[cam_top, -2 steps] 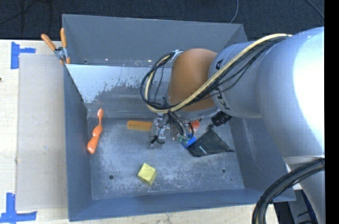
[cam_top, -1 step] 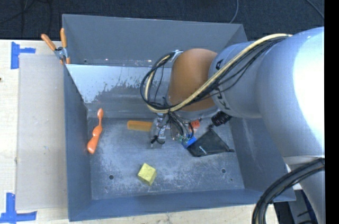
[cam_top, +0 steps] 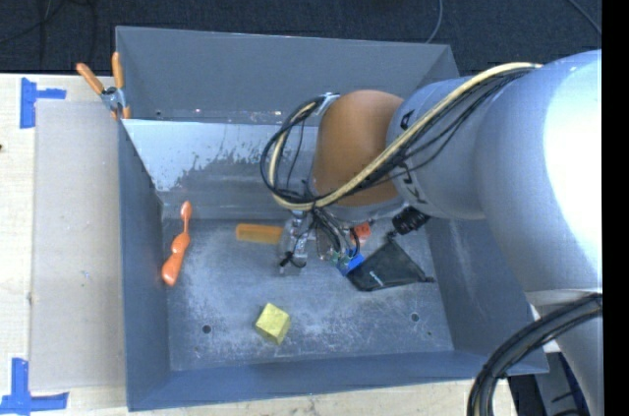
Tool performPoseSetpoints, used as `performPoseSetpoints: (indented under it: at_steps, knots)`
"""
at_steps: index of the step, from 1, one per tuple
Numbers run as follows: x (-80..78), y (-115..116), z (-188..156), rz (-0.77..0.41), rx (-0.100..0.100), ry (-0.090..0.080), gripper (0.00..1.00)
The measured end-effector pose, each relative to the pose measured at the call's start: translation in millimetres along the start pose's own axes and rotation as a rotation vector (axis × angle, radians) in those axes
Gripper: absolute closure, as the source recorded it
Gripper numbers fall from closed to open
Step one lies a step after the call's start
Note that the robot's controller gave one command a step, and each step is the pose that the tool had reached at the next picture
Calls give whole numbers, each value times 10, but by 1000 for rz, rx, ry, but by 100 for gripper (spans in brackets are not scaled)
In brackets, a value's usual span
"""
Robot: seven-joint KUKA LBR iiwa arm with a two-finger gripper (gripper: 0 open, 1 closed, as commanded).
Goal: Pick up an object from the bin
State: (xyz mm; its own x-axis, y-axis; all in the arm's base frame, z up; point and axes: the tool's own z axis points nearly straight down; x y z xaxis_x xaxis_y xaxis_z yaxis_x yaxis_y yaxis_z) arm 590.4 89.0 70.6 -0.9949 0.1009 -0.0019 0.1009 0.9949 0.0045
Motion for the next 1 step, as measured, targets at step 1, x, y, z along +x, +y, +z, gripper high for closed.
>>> performPoseSetpoints:
  at_steps: [1]
  knots:
    - [0,-1,0,1,0,0,100]
